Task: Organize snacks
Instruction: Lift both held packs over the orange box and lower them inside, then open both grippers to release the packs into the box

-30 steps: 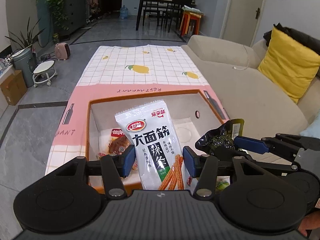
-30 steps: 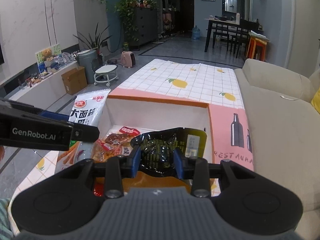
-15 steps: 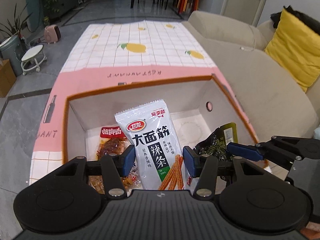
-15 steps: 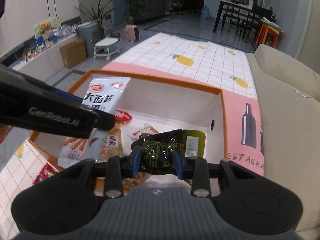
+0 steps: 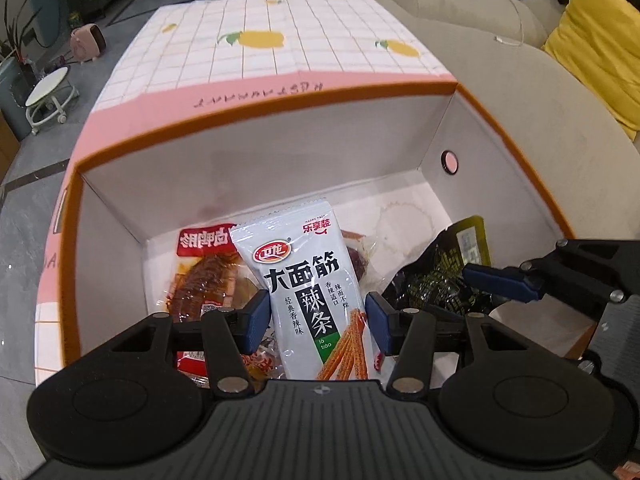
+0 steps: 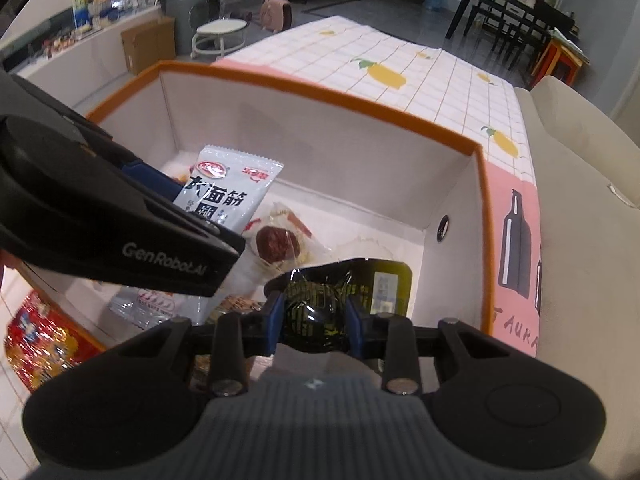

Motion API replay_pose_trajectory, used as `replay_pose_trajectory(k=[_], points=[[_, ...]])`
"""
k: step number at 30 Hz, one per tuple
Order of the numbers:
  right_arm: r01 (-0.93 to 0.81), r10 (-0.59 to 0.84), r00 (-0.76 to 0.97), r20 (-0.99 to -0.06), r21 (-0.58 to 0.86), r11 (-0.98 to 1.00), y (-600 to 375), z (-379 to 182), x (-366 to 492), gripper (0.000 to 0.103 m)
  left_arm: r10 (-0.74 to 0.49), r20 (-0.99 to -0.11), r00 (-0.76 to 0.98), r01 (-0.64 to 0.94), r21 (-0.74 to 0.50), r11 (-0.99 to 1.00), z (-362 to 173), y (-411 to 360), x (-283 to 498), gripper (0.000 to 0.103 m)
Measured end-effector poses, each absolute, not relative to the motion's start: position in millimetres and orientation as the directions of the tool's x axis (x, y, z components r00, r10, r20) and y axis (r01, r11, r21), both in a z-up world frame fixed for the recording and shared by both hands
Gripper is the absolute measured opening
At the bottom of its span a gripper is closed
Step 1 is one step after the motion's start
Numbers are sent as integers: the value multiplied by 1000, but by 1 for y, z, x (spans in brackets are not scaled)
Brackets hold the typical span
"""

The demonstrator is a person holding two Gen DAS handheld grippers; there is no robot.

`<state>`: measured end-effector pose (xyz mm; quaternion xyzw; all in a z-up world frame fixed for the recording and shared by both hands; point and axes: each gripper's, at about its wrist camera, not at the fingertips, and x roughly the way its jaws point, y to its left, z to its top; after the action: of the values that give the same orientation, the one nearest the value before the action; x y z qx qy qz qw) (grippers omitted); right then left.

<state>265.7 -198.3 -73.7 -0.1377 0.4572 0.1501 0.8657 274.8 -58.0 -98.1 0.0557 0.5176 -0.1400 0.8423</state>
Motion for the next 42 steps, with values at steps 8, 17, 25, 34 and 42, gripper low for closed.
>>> replay_pose_trajectory(k=[8,17,25,34,42], points=[[-392,113,515,-850,-116,913,-198,-80,275,24,-176,-903,393,302,-55,952,-110,-62,284,58],[-382,103,501,-859,-113,917,-197,-81,275,28,-169,-904,393,302,-47,952,-110,-63,285,59],[-370,100,498,-861,-106,923,-201,-79,276,37,-162,-903,399,304,-36,952,-106,-61,282,63],[-365,121,464,-878,-65,929,-203,-69,274,48,-177,-887,426,310,-40,950,-88,-60,273,71],[-354,139,461,-877,-38,934,-206,-57,266,55,-168,-876,452,294,-31,955,-71,-57,261,71]])
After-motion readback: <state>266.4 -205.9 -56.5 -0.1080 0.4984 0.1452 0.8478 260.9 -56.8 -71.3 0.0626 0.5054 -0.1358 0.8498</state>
